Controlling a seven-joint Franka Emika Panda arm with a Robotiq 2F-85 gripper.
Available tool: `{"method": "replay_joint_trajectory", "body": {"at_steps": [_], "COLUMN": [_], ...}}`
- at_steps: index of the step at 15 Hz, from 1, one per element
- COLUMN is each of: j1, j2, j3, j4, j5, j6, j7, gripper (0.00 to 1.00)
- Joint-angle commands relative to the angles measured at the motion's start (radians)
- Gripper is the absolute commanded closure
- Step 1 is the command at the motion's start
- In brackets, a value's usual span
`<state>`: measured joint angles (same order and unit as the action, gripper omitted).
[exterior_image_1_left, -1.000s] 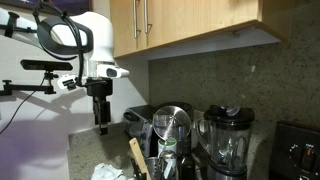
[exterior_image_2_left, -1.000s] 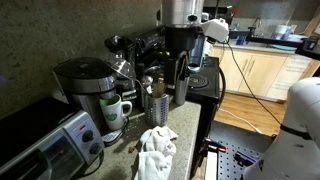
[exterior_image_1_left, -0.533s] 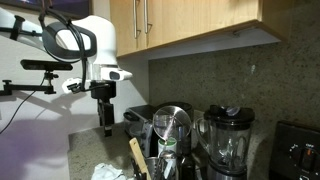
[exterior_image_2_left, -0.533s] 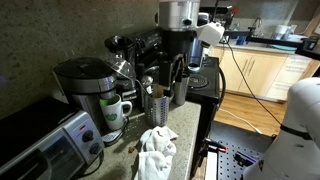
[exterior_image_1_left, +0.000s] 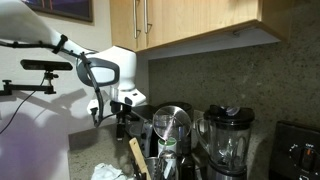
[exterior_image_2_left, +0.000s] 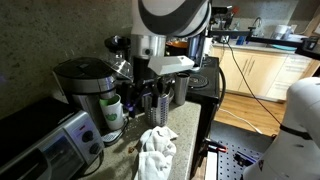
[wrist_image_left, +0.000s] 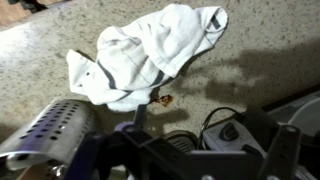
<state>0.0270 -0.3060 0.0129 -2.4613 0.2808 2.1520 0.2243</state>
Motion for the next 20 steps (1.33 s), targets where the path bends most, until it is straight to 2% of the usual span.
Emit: {"method": "replay_joint_trajectory", "body": {"at_steps": [1, 5, 9, 13, 16, 20], "j1": [0.048, 0.094, 0.131, 0.157, 0.165, 0.165], "j2": [0.112, 0.166, 0.238, 0.287, 0.304, 0.312], "j3": [0.037, 0.092, 0.148, 0.178, 0.183, 0.180], "j4": [0.090, 0.142, 0.170, 0.179, 0.186, 0.188], "j5": [0.136, 0.221, 0.228, 0.218, 0.212, 0.195], "j6": [0.053, 0.156, 0.312, 0.419, 0.460, 0.459], "j7": [0.041, 0.059, 0.142, 0.195, 0.202, 0.204], "gripper": [0.00, 0.00, 0.00, 0.00, 0.00, 0.00]}}
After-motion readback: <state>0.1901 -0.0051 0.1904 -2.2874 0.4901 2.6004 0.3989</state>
